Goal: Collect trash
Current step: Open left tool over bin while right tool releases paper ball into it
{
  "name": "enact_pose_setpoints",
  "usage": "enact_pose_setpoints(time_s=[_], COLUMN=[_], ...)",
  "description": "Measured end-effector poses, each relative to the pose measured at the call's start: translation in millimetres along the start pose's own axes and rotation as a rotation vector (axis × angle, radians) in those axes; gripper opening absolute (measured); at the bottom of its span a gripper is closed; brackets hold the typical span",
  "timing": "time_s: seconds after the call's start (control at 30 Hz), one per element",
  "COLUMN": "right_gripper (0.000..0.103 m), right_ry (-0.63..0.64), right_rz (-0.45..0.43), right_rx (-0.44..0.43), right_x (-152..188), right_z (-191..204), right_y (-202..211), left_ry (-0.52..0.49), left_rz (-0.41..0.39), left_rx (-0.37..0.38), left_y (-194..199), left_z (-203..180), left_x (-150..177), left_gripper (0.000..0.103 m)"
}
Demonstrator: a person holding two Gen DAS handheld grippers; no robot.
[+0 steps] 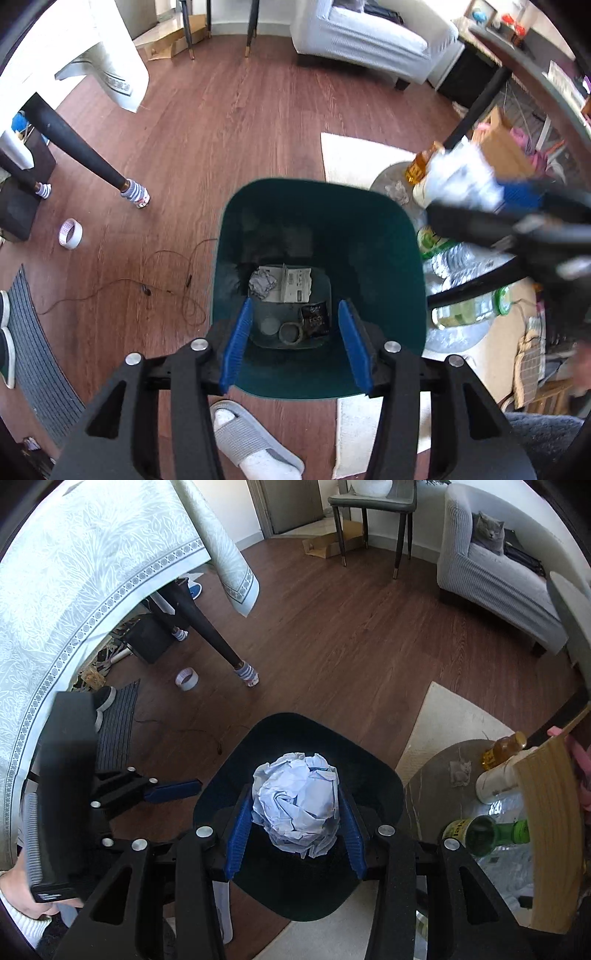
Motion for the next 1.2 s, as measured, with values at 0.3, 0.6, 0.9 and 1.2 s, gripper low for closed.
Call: enact_pose_setpoints(time_s=[0.3,0.6,0.9,1.2], right_gripper=[0.045,0.045,0.059,0.06], right_ry=[-0.02,-0.024,-0.004,0.051], right_rz=[0.072,0.152,0.186,0.14], right_rx=[0.013,0.017,0.029,0.022], right_x=[7,21,32,38], right_z=[-4,-7,0,8], right_y=[-31,-62,-79,-50], left_ry=[0.021,-0.045,-0.047,-0.045], left_rz=[-0.151,-0.242,-0.363,-0.436], left_rx=[0.036,0.061,0.119,0.16], left_y=[63,112,167,198], left_z=[1,-25,-40,-60], left_x=[-16,-19,-28,-34], left_gripper=[0.04,0.019,0.019,0.019])
Point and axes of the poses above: each gripper's, at about its wrist camera, not at the fingertips, and y roughly against the way its jaws point, z to its left, x to its underside, the point moved 4 cm from there along -y, roughly the way its jaws point, and after that the axes turned 9 degrees about z, right-handed, at the moved point
